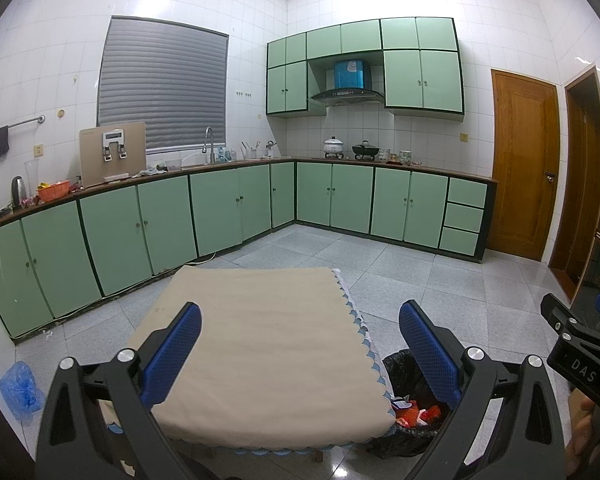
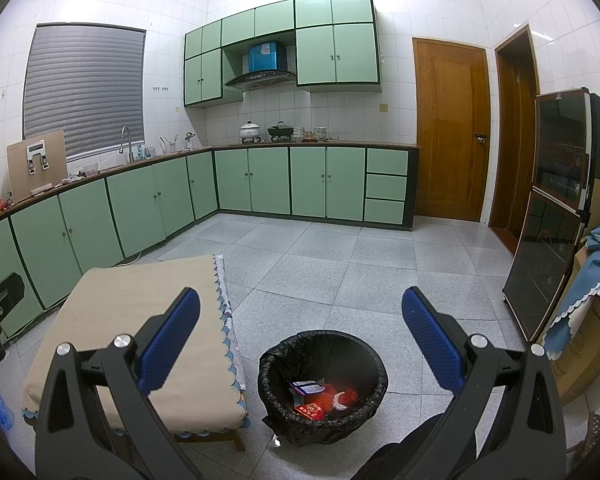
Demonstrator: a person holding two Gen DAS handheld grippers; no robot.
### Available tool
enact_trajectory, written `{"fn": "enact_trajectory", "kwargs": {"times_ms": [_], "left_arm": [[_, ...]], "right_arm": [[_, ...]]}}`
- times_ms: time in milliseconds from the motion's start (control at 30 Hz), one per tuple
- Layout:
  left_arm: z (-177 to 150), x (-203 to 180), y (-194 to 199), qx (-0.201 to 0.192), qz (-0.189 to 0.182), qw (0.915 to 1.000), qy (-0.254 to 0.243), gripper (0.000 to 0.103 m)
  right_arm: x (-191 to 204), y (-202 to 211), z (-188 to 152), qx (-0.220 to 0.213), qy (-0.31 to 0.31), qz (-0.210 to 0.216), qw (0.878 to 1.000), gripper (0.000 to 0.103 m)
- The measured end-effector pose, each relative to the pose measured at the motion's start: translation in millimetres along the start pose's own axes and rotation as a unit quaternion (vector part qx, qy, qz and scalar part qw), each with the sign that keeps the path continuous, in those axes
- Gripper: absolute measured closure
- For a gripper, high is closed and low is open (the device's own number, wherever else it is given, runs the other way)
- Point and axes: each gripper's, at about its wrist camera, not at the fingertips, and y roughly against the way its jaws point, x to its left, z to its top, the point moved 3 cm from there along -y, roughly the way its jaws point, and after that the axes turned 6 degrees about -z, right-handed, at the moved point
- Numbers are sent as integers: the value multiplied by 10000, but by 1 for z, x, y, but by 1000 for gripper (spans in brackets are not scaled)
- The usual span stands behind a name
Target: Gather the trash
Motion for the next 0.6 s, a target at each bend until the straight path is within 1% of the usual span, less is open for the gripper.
{"fn": "enact_trajectory", "kwargs": {"times_ms": [600], "left_arm": [[1, -3, 1, 33, 33, 10000, -1, 6]], "right_arm": [[0, -1, -1, -15, 3, -7, 10000, 5]]}}
